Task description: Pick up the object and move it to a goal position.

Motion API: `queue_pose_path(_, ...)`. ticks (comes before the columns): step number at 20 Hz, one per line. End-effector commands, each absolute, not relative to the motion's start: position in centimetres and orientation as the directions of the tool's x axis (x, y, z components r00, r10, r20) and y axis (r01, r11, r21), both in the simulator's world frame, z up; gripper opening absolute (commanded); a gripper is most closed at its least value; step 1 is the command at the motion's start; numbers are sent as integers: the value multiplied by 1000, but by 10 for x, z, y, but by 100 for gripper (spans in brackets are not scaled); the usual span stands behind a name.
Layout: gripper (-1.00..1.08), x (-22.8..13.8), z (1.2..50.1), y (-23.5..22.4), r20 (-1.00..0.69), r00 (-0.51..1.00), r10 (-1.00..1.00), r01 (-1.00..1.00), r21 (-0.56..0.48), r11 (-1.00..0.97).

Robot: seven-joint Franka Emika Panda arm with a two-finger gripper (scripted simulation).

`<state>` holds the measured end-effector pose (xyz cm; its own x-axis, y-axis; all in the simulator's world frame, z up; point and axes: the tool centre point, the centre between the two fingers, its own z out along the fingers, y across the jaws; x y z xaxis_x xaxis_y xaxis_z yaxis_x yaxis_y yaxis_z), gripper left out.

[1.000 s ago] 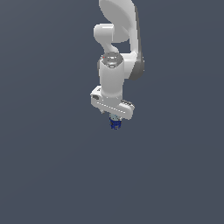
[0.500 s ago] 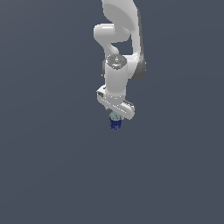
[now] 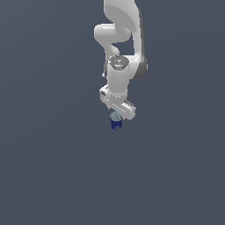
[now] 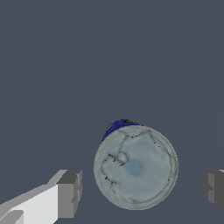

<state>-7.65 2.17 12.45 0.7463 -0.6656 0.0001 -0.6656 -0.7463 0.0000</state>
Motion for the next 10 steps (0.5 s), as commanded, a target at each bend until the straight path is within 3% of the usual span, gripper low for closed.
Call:
queue_pose_path(1, 100, -77, 125, 22, 0, 746, -666, -666, 0, -746)
queue_pose_path(10, 100, -78, 98, 22, 0, 745, -667, -667, 0, -745)
